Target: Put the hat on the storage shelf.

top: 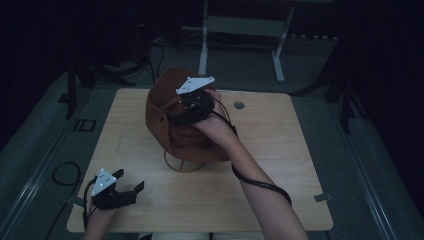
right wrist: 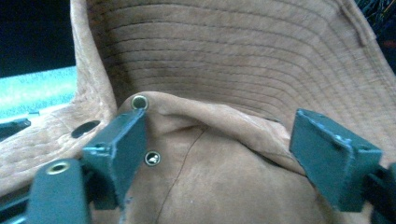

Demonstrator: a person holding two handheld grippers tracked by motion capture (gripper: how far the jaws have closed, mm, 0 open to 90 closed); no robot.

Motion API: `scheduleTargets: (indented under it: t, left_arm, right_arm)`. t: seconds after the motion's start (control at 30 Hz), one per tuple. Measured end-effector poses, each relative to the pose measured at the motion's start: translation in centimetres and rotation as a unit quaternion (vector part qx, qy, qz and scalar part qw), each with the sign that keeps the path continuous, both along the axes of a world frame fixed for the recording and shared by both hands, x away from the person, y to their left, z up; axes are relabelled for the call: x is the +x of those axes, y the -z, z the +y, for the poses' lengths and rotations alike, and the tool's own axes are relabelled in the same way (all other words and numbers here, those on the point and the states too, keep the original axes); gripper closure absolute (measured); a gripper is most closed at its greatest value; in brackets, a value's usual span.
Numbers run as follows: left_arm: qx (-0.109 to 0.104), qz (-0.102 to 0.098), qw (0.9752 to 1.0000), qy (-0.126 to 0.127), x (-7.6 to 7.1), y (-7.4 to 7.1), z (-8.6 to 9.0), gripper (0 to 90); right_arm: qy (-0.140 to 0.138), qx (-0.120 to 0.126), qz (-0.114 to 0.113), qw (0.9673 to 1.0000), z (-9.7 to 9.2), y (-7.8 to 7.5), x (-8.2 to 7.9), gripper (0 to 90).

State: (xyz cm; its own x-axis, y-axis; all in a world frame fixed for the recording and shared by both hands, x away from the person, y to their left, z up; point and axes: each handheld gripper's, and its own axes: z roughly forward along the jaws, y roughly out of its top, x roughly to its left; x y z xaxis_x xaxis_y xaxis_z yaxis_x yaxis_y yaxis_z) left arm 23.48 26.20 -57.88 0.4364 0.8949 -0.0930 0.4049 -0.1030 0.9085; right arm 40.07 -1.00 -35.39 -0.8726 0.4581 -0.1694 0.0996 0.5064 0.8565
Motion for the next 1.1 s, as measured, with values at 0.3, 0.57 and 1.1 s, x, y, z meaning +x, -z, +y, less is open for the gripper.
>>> scheduleTargets:
  t: [0.3, 0.57, 1.1]
  left_arm:
    - [-0.001, -0.001, 1.0, -0.004, 0.0, 0.2, 0.0, 8.9]
    - [0.001, -0.001, 1.0, 0.002, 0.1, 0.4, -0.2, 8.7]
    - [0.013, -0.01, 0.9998, -0.008, -0.1, 0.3, -0.5, 8.7]
  right_arm:
    - [0.007, 0.033, -0.033, 0.9989, -3.4, -1.5, -0.2, 13.9]
    - [0.025, 0.034, -0.016, 0.999, -7.3, -0.7, -0.3, 14.0]
    - [0.068, 0.058, 0.014, 0.9959, -15.2, 2.3, -0.9, 14.0]
